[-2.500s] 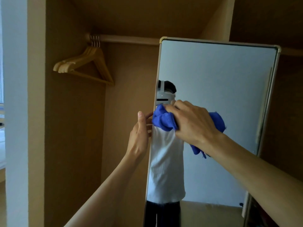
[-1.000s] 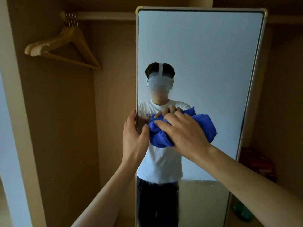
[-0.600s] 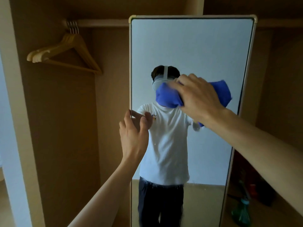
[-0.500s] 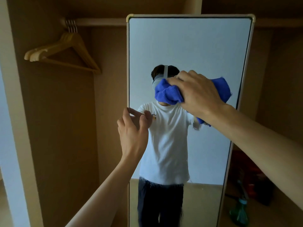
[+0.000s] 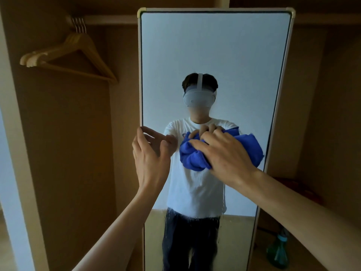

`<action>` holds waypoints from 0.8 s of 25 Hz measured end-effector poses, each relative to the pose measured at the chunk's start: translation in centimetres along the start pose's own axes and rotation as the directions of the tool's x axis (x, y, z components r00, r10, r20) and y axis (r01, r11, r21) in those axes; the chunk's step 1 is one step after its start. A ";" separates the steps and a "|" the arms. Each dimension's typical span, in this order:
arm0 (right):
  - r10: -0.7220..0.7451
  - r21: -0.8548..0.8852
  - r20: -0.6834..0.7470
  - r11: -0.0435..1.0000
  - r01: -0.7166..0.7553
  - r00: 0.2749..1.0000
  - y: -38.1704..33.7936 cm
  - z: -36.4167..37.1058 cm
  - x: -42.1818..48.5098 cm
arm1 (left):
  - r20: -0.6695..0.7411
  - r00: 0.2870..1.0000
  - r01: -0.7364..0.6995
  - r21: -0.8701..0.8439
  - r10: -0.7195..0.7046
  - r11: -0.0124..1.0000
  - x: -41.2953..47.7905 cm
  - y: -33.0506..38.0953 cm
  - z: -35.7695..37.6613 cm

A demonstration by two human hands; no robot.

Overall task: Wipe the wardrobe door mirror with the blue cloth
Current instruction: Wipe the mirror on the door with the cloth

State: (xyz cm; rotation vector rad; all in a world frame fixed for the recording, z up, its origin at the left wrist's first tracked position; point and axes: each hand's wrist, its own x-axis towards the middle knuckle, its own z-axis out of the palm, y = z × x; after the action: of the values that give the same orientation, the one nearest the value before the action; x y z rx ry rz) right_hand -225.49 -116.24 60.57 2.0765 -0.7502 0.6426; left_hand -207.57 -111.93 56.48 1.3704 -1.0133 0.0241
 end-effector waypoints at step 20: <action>0.046 0.068 -0.144 0.997 -0.037 0.988 6.2 -1.4 -1.1 | -0.064 0.997 0.043 0.089 -0.037 0.995 -0.9 2.0 2.5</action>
State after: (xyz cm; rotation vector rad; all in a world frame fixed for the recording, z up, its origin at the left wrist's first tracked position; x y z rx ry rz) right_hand -230.84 -117.82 63.84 2.0518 -0.6983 0.8424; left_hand -210.72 -112.94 57.18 1.4633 -0.9423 0.0830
